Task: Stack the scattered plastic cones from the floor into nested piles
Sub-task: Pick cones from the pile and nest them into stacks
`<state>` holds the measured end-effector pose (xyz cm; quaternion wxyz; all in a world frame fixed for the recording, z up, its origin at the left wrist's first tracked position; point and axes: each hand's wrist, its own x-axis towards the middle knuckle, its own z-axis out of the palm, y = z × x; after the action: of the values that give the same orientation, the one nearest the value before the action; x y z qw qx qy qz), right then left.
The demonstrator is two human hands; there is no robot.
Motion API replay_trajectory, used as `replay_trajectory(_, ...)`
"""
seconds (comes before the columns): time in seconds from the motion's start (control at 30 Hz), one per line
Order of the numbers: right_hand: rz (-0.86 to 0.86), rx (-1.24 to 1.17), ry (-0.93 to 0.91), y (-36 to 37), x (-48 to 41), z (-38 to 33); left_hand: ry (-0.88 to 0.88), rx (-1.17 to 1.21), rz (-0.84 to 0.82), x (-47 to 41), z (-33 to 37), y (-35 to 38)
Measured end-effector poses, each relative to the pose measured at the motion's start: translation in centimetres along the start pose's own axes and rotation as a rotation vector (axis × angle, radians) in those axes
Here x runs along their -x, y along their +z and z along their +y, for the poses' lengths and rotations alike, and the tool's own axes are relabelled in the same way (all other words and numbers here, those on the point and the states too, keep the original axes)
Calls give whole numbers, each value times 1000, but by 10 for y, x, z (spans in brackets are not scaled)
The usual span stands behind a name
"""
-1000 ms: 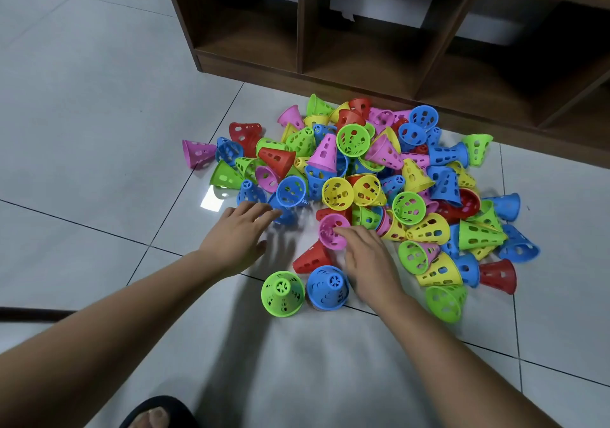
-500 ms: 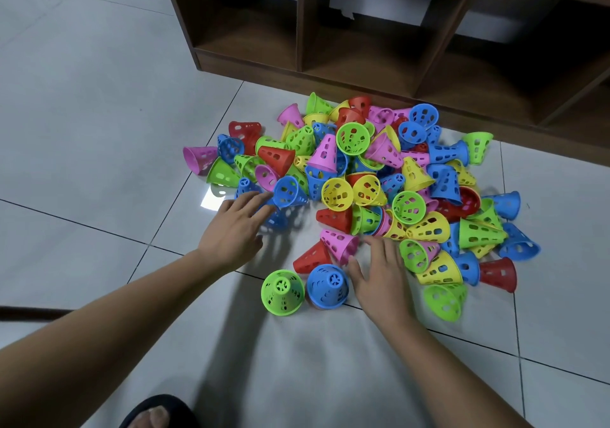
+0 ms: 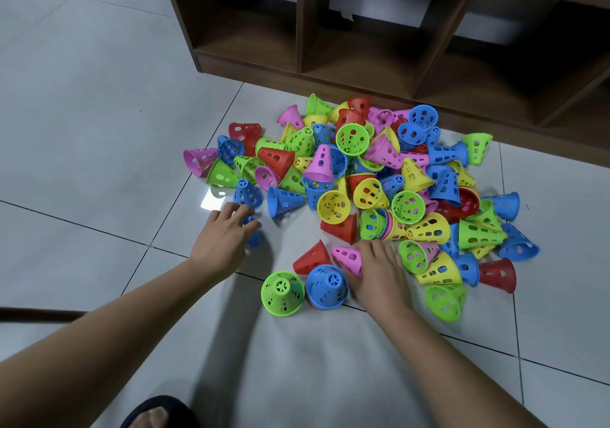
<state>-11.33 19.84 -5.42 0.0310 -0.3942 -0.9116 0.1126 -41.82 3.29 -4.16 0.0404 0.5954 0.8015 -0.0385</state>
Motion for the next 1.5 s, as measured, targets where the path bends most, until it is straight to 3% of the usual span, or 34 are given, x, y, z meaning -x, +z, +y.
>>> replay_trajectory(0.17,11,-1,127,-2,10,1,-25,17,64,7,-4,1)
replay_trajectory(0.3,11,-302,278,-16,18,-1,-74,20,97,14,-12,10)
replay_trajectory(0.47,141,-655,373,-42,32,-14,-154,61,106,24,-15,14)
replay_trajectory(0.6,192,-898,363,-62,41,-28,-248,247,215,34,2,-10)
replay_trajectory(0.73,222,-1032,337,-87,50,-45,-284,637,243,45,35,-55)
replay_trajectory(0.87,244,-1075,268,-104,57,-66,-282,947,288,59,68,-94)
replay_trajectory(1.0,289,-1052,205,-109,62,-79,-212,1083,334,76,91,-107)
replay_trajectory(1.17,346,-1061,190,-114,64,-88,-95,999,301,95,106,-96)
replay_trajectory(1.5,84,-850,184,-75,78,-78,-75,867,164,105,100,-57)
